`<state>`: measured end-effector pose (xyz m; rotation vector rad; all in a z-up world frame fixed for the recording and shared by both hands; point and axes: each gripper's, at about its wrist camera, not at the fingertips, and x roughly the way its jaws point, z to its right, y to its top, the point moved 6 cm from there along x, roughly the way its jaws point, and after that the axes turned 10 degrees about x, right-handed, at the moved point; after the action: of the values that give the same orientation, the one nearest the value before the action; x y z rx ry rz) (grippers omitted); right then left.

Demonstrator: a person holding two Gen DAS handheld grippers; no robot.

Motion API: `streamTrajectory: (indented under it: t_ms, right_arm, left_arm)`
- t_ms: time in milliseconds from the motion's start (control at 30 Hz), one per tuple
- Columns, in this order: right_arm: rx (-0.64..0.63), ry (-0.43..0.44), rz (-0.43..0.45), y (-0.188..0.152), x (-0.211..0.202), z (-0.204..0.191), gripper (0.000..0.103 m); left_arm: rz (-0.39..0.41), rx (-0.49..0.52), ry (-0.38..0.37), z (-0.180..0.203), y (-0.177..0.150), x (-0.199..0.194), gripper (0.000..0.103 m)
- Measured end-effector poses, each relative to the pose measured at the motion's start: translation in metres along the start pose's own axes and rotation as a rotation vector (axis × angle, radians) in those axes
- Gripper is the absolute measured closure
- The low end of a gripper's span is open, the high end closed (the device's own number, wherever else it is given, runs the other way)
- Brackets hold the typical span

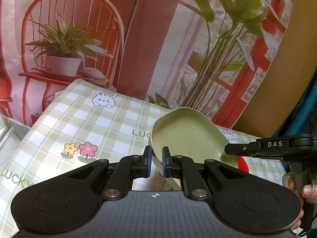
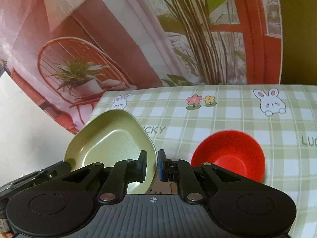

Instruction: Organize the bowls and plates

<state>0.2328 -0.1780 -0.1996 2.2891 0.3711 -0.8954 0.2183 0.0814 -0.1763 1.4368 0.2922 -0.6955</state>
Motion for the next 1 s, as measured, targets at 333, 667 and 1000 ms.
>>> streamTrajectory:
  t_ms: [333, 667, 1000]
  right_arm:
    - [0.014, 0.039, 0.007, -0.041, -0.025, 0.011, 0.091]
    - [0.048, 0.048, -0.001, -0.070, -0.037, 0.026, 0.091]
    - [0.039, 0.060, -0.019, -0.088, -0.045, 0.023, 0.091]
  left_arm:
    - [-0.011, -0.020, 0.009, 0.005, -0.025, -0.022, 0.091]
    - [-0.048, -0.055, 0.003, 0.009, -0.056, -0.030, 0.091]
    - [-0.056, -0.101, -0.001, 0.006, -0.071, -0.043, 0.091]
